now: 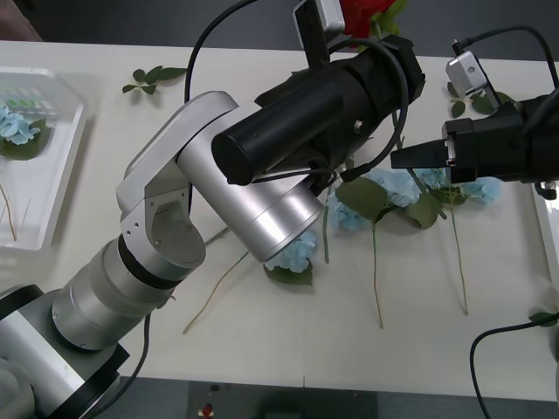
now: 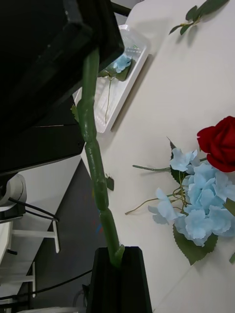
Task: Put the red flowers into the right box and the blue flowers into the left box
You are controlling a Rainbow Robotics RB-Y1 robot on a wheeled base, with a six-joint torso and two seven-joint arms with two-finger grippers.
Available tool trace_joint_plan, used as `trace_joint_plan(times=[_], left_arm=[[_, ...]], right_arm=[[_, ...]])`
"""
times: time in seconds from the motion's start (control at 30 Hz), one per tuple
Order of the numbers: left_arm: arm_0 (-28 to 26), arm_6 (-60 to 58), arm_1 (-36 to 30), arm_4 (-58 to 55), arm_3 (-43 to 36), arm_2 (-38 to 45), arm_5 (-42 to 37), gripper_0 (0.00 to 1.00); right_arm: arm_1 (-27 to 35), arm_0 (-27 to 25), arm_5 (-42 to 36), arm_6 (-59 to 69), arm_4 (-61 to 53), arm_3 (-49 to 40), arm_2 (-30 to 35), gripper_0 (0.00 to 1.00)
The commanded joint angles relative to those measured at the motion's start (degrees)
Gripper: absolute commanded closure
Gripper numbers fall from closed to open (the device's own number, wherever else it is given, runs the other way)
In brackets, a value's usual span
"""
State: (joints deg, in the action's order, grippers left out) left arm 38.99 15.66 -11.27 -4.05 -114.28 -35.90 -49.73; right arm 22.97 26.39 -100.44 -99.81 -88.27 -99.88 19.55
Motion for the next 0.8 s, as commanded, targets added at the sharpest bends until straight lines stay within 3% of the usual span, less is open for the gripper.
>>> trace_joint_plan(times=[0.03,0.4,0.6,0.8], left_arm=[[1.0,-1.33,0.37,3.26,-2.35,-1.02,1.56,0.0],[1.09,-3.88,0.02,4.66,-2.44,-1.46,1.56,0.0],[1.09,-5.29,-0.07,4.31,-2.7,0.21,1.56,0.0],[-0.14,-4.06,-4.64,-6.32,-5.69,7.51,1.56,0.0]], right_arm=[[-1.43,1.56,0.16,2.6,-0.5,-1.72,0.76,1.0],[-1.26,1.48,0.07,2.78,0.11,-1.72,1.9,1.0],[2.0,1.48,-0.01,2.86,2.49,-1.72,3.13,1.0],[6.74,1.39,-2.21,3.83,7.41,-1.72,5.5,1.0]])
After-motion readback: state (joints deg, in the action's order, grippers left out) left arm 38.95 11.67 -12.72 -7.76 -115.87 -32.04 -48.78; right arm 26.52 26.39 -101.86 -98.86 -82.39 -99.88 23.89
